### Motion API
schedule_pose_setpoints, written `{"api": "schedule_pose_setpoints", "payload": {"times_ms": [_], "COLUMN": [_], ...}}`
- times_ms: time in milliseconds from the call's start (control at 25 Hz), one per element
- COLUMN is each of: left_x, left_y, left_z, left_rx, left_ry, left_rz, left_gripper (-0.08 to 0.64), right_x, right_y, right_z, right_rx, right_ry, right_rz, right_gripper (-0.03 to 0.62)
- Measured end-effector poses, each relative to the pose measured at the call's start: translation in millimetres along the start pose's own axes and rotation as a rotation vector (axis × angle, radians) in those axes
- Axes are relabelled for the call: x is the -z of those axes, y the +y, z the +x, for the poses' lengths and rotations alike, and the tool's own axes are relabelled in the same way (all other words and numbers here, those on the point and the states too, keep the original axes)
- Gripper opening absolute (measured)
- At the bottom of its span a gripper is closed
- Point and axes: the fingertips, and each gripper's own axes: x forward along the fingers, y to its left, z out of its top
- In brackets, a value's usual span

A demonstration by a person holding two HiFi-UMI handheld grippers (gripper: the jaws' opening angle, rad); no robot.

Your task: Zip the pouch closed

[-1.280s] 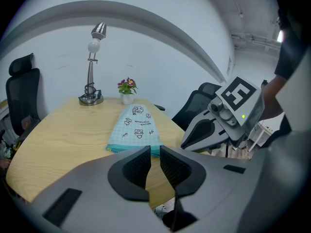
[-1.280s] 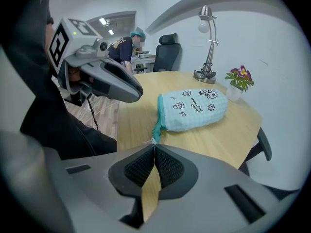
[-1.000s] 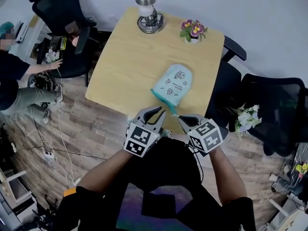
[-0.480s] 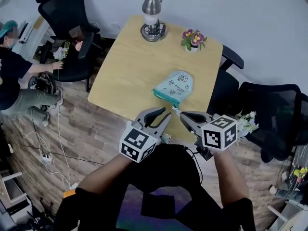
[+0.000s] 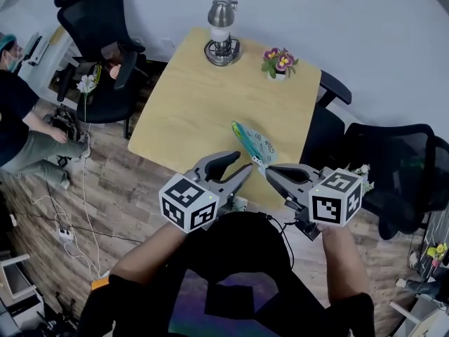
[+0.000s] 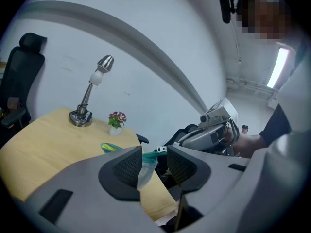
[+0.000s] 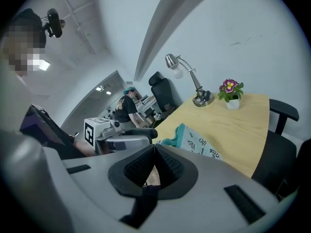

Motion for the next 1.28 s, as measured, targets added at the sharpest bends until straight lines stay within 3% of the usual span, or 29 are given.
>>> {"api": "schedule_pose_setpoints", "payload": {"times_ms": [680,880,960,1280], "left_x": [2,-1,-4,-9], "left_y": [-38,-45,-44,-56], "left_z": [19,23,23,27], "left_rx": [0.209,0.204,0.191,0.201], "left_ry": [0.078,0.080,0.072,0.085], "left_rz": [-0.017,0.038,0.046,0.130], "left_gripper": [0.138,0.100,0.037,0.015], "right_x": [11,11,12,14], "right_y": [9,7,5,-1], "right_z": [-19,-25,-28,-38], "right_rx": [-0.015,-0.005,0.001,0.022], "right_ry": [0.024,0.024,0.024,0.014], "right_rz": [-0.022,-0.026,-0.028,-0.023], "right_gripper": [0.018,0.018,0.018,0.018]}}
